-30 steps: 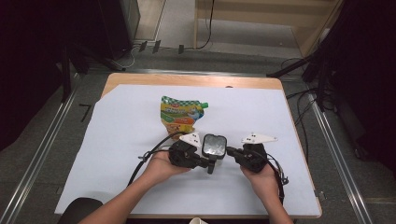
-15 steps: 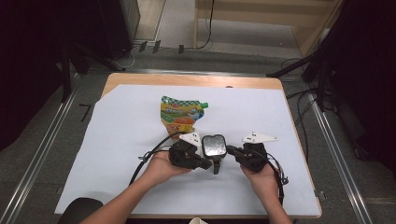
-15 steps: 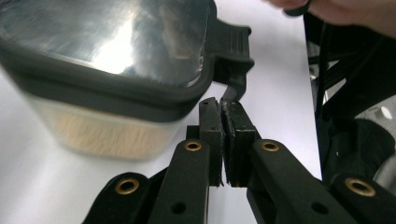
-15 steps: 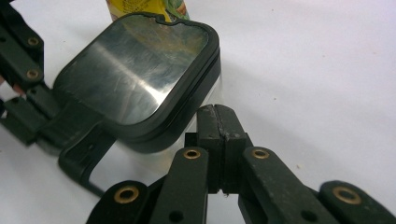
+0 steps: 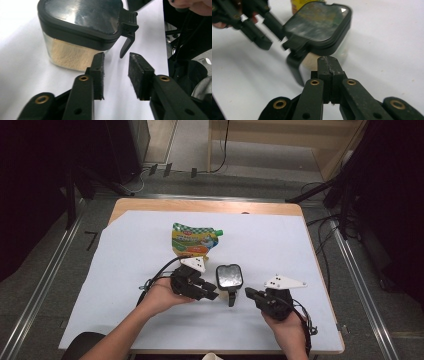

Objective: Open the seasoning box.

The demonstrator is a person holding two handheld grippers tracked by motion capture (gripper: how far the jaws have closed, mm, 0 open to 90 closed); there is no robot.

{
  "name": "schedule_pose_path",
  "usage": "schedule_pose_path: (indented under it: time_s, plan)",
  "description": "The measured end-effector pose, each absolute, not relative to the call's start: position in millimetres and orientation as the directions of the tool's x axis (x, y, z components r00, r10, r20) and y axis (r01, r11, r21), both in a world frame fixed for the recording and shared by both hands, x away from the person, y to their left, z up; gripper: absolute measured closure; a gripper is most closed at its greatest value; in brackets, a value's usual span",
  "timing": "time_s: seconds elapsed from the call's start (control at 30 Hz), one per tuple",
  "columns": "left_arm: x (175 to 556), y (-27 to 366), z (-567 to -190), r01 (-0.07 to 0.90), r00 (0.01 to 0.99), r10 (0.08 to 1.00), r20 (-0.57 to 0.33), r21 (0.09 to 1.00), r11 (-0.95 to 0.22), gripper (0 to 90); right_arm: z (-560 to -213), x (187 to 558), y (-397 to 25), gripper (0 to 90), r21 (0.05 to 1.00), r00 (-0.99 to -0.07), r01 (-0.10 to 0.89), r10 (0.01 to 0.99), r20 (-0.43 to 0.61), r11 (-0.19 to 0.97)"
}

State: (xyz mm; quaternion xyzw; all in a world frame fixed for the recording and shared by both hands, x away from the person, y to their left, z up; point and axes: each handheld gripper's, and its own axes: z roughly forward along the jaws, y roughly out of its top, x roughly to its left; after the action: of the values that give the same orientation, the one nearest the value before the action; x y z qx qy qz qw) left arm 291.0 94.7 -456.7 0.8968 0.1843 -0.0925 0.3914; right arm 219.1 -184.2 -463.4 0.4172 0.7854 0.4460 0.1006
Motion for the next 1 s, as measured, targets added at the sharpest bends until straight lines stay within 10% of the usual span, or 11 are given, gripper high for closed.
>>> schedule_pose_path:
  time_s: [1.0]
  plan:
    - [304,114,-457,0.419,0.908,0.288,-0.305,0.677,-0.605,43.6,-483,209,-128,90.0,0.760,-0.724,0.541,0.659,0.205,0.358]
